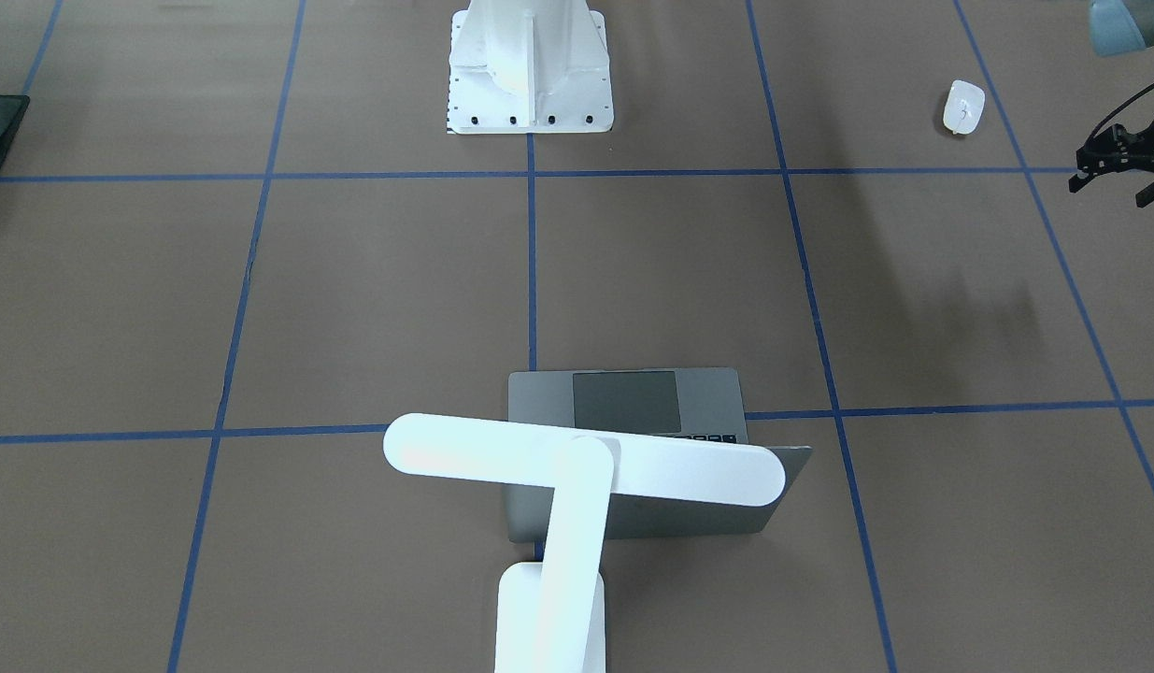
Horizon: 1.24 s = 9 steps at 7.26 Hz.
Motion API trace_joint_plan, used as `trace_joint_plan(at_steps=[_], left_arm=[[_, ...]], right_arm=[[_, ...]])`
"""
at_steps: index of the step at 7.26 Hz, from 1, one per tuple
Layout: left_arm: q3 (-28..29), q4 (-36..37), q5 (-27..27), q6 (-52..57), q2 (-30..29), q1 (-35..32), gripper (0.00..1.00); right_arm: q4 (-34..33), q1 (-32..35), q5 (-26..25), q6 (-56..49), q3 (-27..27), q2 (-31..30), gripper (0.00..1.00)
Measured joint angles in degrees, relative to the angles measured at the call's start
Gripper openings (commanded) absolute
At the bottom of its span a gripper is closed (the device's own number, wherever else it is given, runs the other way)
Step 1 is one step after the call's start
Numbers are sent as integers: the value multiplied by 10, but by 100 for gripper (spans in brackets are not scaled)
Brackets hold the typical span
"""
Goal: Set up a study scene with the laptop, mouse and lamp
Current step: 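Carry the dark grey mouse pad with the right gripper onto the table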
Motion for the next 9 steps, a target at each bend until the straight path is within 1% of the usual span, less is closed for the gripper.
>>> trace_joint_plan(at_steps=[2, 3, 6, 9], left_arm=[[0, 1, 0, 0, -1, 0, 100], [0, 1, 1, -1, -1, -1, 100], [0, 1, 2, -4, -3, -1, 100], [0, 2, 2, -5, -4, -1, 100]], right_arm=[[-21, 0, 31, 51, 41, 38, 0], [-23, 0, 47, 95, 52, 70, 0], [-20, -11, 73, 228, 60, 184, 0], [-18, -68, 74, 322, 60, 307, 0]])
